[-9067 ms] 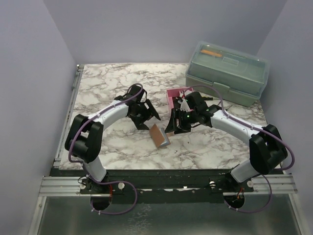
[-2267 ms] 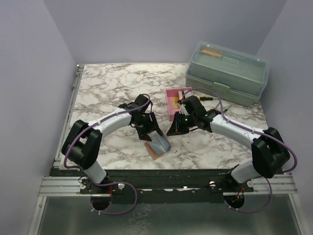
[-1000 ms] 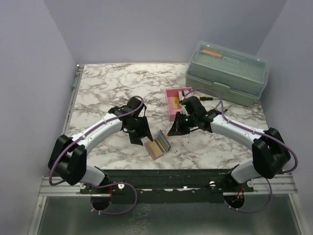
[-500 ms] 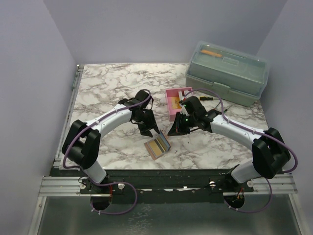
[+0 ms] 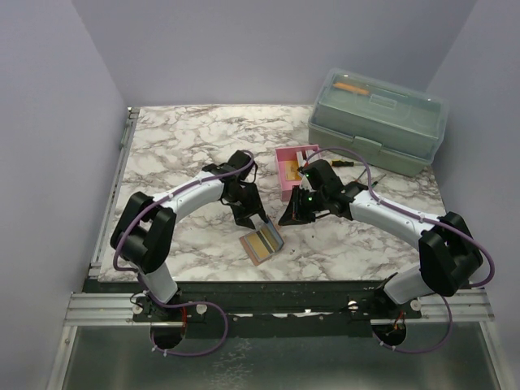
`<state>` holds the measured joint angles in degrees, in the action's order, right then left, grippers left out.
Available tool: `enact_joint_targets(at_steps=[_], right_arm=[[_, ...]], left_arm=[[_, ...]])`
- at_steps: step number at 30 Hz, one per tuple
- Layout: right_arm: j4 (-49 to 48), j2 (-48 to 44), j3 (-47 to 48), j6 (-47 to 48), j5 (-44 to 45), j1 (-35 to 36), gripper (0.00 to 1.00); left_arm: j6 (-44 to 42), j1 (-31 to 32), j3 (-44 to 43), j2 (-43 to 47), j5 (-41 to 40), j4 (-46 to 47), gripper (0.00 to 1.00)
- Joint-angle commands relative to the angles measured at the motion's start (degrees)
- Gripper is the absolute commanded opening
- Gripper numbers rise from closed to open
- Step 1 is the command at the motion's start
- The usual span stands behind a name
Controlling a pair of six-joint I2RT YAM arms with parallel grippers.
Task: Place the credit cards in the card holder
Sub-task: Open the card holder at the center of the board.
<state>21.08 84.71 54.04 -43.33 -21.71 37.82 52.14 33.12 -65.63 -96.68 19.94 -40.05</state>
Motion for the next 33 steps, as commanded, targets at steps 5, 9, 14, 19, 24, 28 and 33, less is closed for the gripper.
enact_joint_targets(at_steps=[5,9,14,19,24,28,33], right_arm=[[0.9,0.6,0.6,1.1,0.0,0.1,0.0],[0.9,0.5,0.5,1.1,0.1,0.0,0.0],[0.7,0.9,0.7,1.2,-0.2,0.0,0.0],[0.7,0.9,0.7,1.3,-0.3,-0.2,0.0],[0.7,0.8,0.3,1.2,-0.5,-0.3,0.0],[0.6,0.7,0.2,1.3,-0.5,-0.4,0.0],[0.6,1.5,1.0,3.1,-1.9,-0.4,0.0]], left_arm=[[-0.7,0.4,0.1,0.5,1.1,0.7,0.53],[-0.3,0.3,0.6,3.5,0.8,0.7,0.59],[0.2,0.4,0.5,2.5,1.7,1.2,0.59],[0.1,0.4,0.3,1.5,1.7,1.6,0.53],[0.1,0.4,1.2,2.3,1.3,1.9,0.49],[0.0,0.4,2.0,2.6,1.5,2.5,0.49],[-0.6,0.4,2.4,1.2,1.2,3.3,0.48]])
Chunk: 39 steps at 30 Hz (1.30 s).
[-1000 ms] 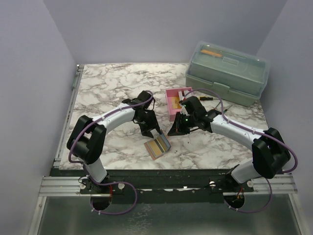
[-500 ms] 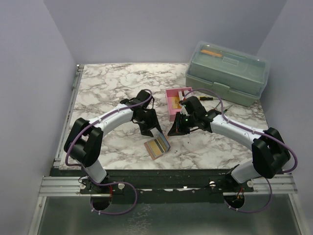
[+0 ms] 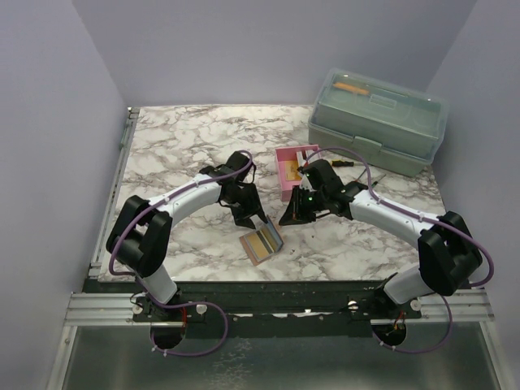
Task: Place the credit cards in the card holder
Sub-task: Open the card holder at the center of the board.
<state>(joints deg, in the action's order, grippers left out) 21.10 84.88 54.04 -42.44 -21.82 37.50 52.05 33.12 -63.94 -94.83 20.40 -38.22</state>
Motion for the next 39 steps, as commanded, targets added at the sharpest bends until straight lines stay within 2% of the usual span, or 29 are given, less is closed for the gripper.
enact_joint_targets(at_steps=[1,9,17,25,29,31,39], right_arm=[[0.2,1.5,1.0,2.6,-2.4,-0.1,0.0],[-0.9,1.9,0.6,4.4,-4.4,0.2,0.08],[-0.3,2.1,1.2,5.8,-4.0,0.8,0.31],[3.2,0.7,3.2,8.8,0.1,3.0,0.63],[2.6,1.4,2.9,9.7,0.6,5.5,0.7],[3.4,2.8,4.1,10.3,1.7,6.9,0.78],[4.9,7.6,7.5,10.7,4.3,8.9,0.8]], left_arm=[[-0.8,0.4,0.9,-0.9,0.6,1.6,0.48],[-2.1,0.4,3.3,-1.6,-0.7,1.8,0.47],[-2.0,0.4,4.3,-0.5,0.0,2.1,0.45],[-0.8,0.5,2.1,1.1,1.9,2.1,0.43],[-0.5,0.4,1.8,1.2,2.5,2.2,0.43],[-0.1,0.4,1.7,1.1,2.8,2.1,0.43],[0.6,0.5,1.2,1.5,2.9,2.2,0.36]])
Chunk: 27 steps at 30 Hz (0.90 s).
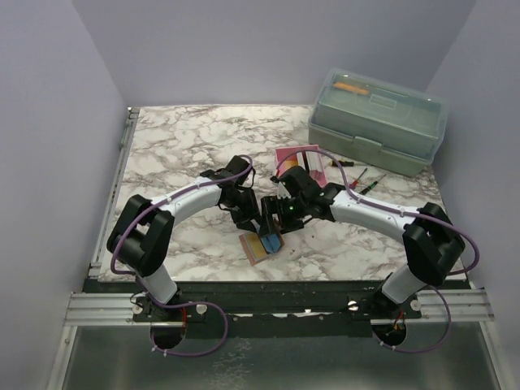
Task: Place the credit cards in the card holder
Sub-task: Open the card holder at the center of the board.
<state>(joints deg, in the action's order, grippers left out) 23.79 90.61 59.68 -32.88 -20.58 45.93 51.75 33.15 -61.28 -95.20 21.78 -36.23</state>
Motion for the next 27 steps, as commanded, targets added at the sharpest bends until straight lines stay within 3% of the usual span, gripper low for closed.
enact_joint_targets(at_steps=[1,12,20,27], right_arm=[[2.2,2.1,1.9,1.0,3.2,0.6,0.79],[2.6,4.3,2.3,0.3,3.3,0.6,0.62],[1.7,4.7,1.8,0.4,2.0,0.6,0.69],[1.9,5.5,1.8,-0.3,2.9,0.6,0.61]], left_arm=[[1.0,0.6,-1.5,2.1,1.4,0.2,0.35],[1.1,0.6,-1.4,2.3,1.3,0.2,0.32],[1.1,0.6,-1.6,2.1,1.3,0.3,0.3],[0.9,0.6,-1.6,2.2,1.4,0.2,0.29]])
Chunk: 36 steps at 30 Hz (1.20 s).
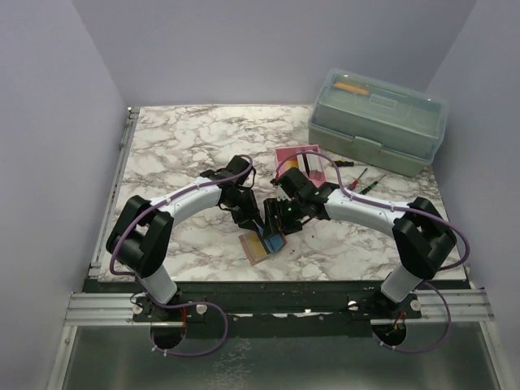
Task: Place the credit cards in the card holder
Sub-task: Open the card holder at the center of the board.
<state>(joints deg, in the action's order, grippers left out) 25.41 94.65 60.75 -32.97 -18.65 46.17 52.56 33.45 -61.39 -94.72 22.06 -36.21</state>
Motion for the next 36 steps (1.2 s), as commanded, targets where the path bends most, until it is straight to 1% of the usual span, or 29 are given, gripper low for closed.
enact_joint_targets(at_steps=[1,5,8,10,15,20,25,29,31,34,36], right_arm=[[0.3,1.6,0.7,-0.3,1.0,0.4,0.61],[0.5,1.7,0.7,-0.7,1.4,0.4,0.6],[1.0,1.3,0.4,-1.4,2.6,0.4,0.57],[1.0,0.9,0.1,-1.7,2.9,0.4,0.52],[0.6,0.5,-0.4,-1.8,2.7,0.4,0.4],[0.4,0.5,-0.6,-1.8,2.6,0.4,0.3],[0.3,0.2,-0.8,-1.8,2.5,0.4,0.28],[0.2,0.1,-0.9,-1.8,2.3,0.4,0.27],[0.2,0.1,-1.0,-1.7,2.4,0.4,0.27],[0.2,-0.2,-1.2,-1.7,2.5,0.4,0.27],[0.2,-0.3,-1.2,-1.7,2.5,0.4,0.27]], left_arm=[[0.1,0.3,-1.4,1.7,1.1,0.2,0.29],[0.0,0.3,-1.4,1.7,1.1,0.2,0.29],[0.0,0.3,-1.0,2.0,1.0,0.2,0.29],[0.0,0.3,-0.4,2.4,0.7,0.2,0.3],[-0.6,0.0,0.9,4.0,0.1,-0.3,0.37],[-0.9,-0.1,1.5,6.1,-1.0,-1.4,0.49],[-0.7,-0.2,2.5,7.9,-2.3,-2.1,0.5],[-0.9,-0.2,2.3,7.2,-2.5,-2.3,0.46],[-0.8,-0.2,2.4,6.7,-2.7,-2.4,0.45],[-1.3,-0.2,2.1,5.6,-3.0,-2.3,0.52],[-1.9,-0.2,1.6,4.4,-2.9,-2.4,0.52]])
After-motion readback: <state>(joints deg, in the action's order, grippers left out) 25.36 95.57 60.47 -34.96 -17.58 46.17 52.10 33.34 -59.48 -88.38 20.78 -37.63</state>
